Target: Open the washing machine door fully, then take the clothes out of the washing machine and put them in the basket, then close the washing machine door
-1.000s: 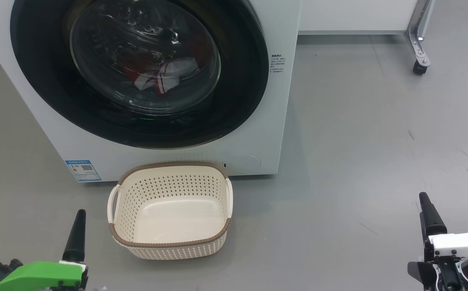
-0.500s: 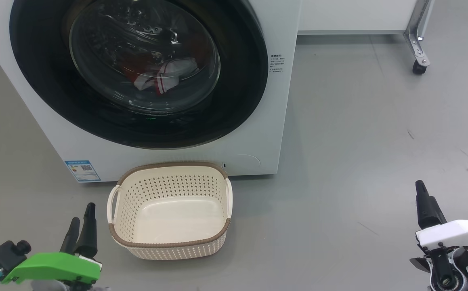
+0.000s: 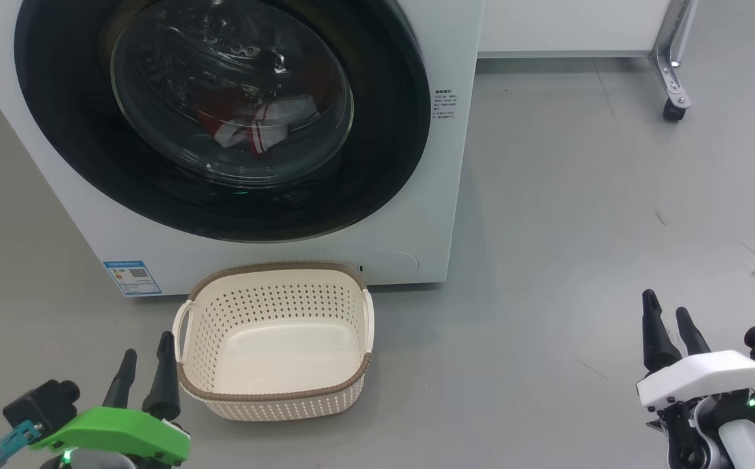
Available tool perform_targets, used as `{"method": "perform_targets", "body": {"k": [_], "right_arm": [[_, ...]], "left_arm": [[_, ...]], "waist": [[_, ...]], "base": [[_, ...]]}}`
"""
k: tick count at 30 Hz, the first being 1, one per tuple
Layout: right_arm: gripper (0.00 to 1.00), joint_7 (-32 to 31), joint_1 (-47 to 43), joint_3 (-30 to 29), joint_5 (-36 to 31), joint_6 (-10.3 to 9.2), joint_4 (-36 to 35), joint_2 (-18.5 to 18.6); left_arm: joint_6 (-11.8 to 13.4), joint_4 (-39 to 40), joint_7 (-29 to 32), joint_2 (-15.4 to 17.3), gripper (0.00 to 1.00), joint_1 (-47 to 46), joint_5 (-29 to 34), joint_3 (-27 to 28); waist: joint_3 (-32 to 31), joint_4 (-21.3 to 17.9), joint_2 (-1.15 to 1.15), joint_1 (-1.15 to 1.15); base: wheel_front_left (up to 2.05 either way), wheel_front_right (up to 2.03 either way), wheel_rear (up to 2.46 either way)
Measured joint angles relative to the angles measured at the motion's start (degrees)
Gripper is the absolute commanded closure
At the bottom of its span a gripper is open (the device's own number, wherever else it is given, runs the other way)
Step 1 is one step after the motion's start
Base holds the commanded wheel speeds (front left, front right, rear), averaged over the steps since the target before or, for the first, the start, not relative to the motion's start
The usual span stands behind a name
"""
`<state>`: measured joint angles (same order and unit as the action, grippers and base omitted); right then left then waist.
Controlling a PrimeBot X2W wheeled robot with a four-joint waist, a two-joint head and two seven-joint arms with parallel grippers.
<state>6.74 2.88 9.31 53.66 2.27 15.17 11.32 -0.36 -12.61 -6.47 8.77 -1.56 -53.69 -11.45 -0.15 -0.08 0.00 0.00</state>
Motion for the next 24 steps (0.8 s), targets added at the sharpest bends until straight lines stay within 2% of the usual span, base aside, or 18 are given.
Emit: {"method": "perform_targets", "body": {"k": [13,24], "right_arm": [[0.0,2.2,0.0,3.5,-9.4,-1.83,0.3,-0.3],[0.0,3.8,0.0,6.1,-17.9,-2.47,0.7,-0.5]], "left_arm": [[2.2,-0.2,-2.3,-0.1,0.0,0.0,9.7,-2.1],[3.7,-1.1,-4.3,-0.1,0.0,0.0,17.4,-3.9]], "waist": [[-0.2,0.2,0.0,0.0],[-0.1,0.5,0.0,0.0]], "base": [[0.0,0.0,0.0],[0.0,0.0,0.0]]}}
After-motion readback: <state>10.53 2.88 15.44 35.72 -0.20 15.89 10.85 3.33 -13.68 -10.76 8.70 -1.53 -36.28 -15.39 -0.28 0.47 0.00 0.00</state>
